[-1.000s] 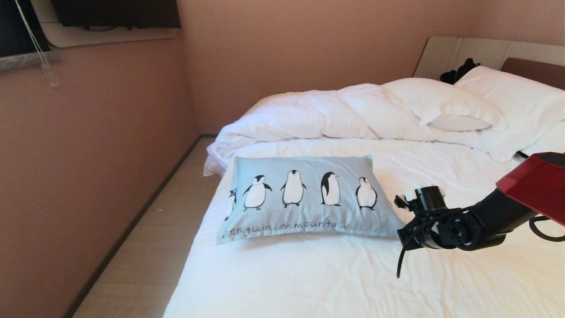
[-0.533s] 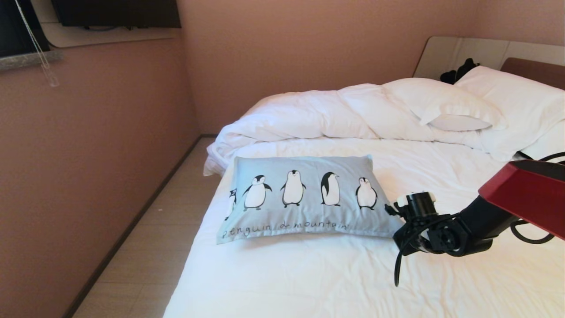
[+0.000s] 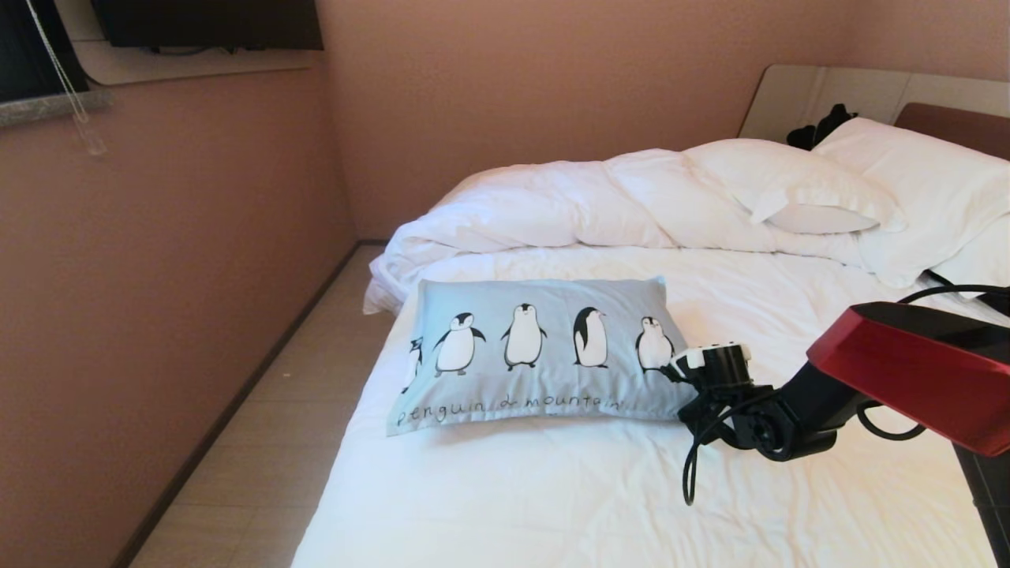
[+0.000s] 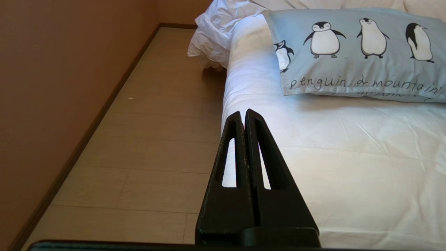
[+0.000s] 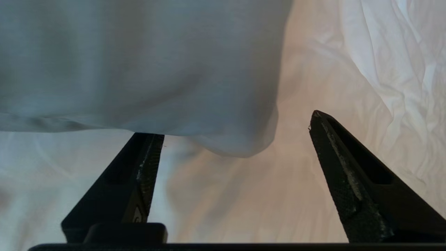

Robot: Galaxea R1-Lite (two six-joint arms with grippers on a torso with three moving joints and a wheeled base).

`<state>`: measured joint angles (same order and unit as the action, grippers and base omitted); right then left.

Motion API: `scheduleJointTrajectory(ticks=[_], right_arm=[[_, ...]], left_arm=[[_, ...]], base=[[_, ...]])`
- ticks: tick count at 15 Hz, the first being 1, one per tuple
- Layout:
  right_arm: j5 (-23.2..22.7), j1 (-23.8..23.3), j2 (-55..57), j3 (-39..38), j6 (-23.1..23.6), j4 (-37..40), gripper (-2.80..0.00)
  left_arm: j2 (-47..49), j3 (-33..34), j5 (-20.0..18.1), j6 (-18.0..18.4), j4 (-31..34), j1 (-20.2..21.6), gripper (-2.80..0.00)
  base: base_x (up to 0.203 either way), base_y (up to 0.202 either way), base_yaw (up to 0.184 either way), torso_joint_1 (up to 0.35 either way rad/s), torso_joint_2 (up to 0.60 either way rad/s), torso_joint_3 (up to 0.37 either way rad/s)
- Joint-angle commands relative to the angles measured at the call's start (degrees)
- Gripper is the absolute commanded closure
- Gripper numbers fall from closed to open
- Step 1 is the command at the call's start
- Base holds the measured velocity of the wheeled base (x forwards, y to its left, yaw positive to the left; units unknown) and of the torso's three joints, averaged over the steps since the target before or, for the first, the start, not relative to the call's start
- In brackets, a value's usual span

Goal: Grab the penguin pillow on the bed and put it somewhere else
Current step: Pick up the pillow

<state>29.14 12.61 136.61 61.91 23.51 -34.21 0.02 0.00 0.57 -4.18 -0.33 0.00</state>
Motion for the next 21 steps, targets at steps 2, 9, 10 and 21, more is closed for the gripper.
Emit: scheduleJointTrajectory(ticks=[2, 9, 10, 21], right_arm=[[1.1, 0.09, 1.38, 0.66, 1.54, -0.33, -2.8], [1.75, 0.05, 1.5, -0.08, 2.68, -0.27, -2.8], [2.01, 0.12, 2.38, 0.7, 2.4, -0.61, -2.8], [6.01, 0.14, 7.62, 5.23, 2.06, -6.66, 0.0]], left_arm=[[0.06, 0.18, 0.04, -0.04, -0.02, 0.0, 0.0], [0.02, 0.18, 0.04, -0.04, -0.02, 0.0, 0.0], [-0.02, 0.18, 0.04, -0.04, -0.02, 0.0, 0.0], [0.06, 0.18, 0.03, -0.04, -0.02, 0.0, 0.0]], base=[[0.0, 0.0, 0.0, 0.0, 0.0, 0.0], [0.0, 0.0, 0.0, 0.0, 0.0, 0.0], [0.0, 0.0, 0.0, 0.0, 0.0, 0.0], [0.0, 0.0, 0.0, 0.0, 0.0, 0.0]])
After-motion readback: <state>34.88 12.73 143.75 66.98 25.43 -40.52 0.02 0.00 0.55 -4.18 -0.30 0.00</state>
